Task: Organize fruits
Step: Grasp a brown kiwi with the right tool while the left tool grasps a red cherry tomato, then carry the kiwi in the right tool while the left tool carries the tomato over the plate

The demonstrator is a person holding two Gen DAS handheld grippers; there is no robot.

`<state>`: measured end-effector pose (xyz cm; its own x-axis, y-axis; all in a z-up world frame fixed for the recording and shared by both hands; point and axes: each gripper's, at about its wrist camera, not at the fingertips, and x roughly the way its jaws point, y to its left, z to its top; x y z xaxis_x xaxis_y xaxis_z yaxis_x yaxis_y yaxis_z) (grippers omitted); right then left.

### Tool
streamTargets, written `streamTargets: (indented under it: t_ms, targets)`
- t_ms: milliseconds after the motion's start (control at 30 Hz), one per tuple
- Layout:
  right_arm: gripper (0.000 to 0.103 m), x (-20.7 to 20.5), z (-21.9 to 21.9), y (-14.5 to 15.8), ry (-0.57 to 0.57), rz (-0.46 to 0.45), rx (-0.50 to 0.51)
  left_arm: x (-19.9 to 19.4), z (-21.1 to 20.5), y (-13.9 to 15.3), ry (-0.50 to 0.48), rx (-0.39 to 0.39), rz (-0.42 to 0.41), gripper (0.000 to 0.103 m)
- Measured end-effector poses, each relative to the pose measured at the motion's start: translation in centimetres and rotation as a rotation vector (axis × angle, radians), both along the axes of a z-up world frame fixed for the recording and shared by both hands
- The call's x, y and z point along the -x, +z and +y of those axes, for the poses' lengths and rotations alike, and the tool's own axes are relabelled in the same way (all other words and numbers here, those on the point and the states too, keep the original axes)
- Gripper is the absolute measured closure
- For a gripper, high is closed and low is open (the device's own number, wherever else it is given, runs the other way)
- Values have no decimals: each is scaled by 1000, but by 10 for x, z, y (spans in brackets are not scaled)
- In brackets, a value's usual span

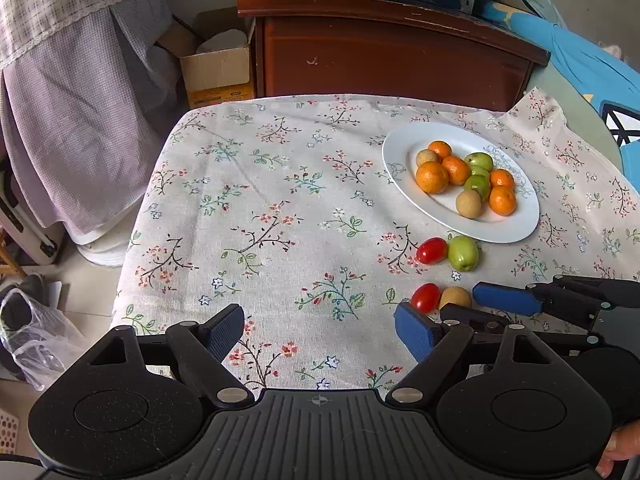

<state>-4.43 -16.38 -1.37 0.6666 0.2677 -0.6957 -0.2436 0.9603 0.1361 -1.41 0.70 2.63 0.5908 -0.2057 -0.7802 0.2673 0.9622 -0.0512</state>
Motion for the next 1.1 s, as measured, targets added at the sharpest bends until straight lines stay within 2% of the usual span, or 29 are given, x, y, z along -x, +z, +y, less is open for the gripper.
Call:
streamTargets:
  t_ms: [67, 200, 300, 433, 567, 633, 700, 800, 933, 1100]
  targets:
    - [79, -2, 0, -4, 7, 24, 2, -1, -1, -2, -6, 0, 5, 19]
    - [79, 1, -6, 0, -9, 29, -25, -1, -4, -5, -24, 3, 9, 20]
    - [79, 2, -18, 7, -75, 73, -32, -2, -9, -7, -52, 30, 8, 20]
    - [79, 5, -40, 27, -141, 83, -39, 2, -24, -8, -138, 61, -14, 21]
    - [79, 9, -58, 45, -115, 77, -37, 4, -41, -12, -215, 86, -33, 23]
    - [79, 11, -65, 50, -118, 64, -34, 3, -46, -16, -239, 89, -32, 34]
    - [79, 11, -75, 51, -168, 61, -77, 0, -51, -23, -254, 94, -13, 48]
    - [79, 6, -83, 48, -227, 74, -141, -5, -55, -31, -248, 81, -4, 59]
    - [79, 1, -83, 45, -241, 81, -157, -10, -55, -35, -246, 99, 14, 67]
    - [79, -2, -83, 43, -247, 87, -171, -12, -58, -37, -244, 88, 10, 68]
